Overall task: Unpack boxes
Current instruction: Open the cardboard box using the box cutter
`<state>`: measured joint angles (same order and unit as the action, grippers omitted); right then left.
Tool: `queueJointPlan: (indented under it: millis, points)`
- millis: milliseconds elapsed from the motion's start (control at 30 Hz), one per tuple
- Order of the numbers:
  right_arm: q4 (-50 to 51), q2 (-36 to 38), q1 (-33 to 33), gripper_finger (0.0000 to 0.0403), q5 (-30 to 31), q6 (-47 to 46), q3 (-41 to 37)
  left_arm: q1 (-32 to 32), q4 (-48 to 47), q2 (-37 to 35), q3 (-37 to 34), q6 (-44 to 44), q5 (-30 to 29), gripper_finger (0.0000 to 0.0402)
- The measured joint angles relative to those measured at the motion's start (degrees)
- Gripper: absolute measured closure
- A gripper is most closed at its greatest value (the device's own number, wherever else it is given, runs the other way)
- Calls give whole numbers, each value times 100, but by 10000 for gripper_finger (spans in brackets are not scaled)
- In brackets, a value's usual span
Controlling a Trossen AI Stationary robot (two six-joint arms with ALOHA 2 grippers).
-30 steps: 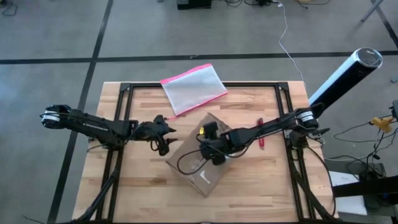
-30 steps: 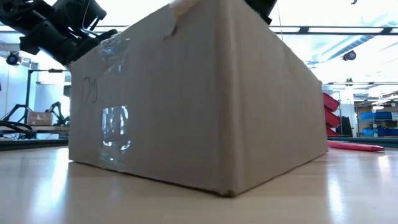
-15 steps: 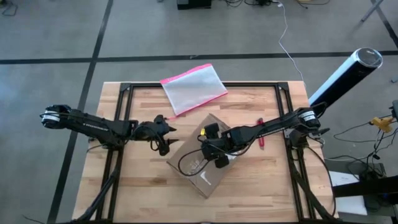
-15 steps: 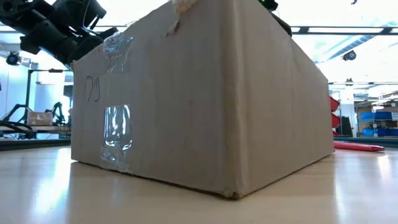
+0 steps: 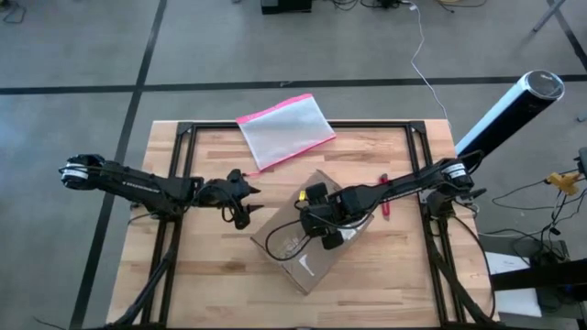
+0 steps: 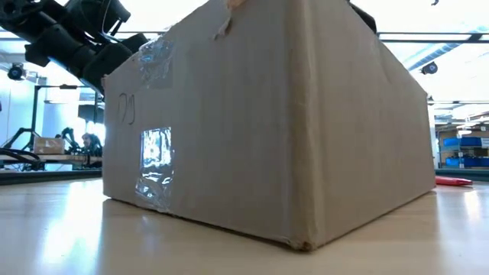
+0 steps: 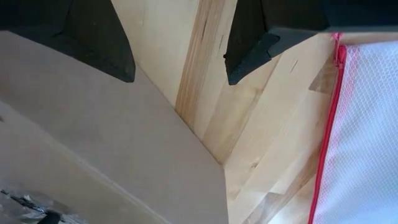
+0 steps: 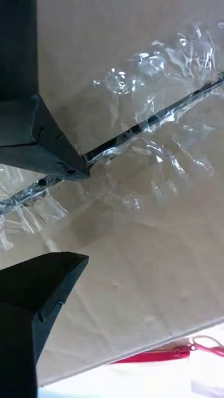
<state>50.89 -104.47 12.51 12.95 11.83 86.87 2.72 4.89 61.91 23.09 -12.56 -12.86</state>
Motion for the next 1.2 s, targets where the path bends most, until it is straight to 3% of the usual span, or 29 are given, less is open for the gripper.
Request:
queueJointPlan:
  millis: [700, 933, 1200]
  points:
    - [-6, 413, -2, 217, 45, 101, 4, 0, 30, 0, 2, -48, 43, 169]
    - [20, 390, -2, 217, -433, -32, 7, 0, 62, 0, 2, -48, 44, 173]
    - [97, 181, -2, 217, -400, 23, -4, 0, 118, 0, 2, -46, 45, 164]
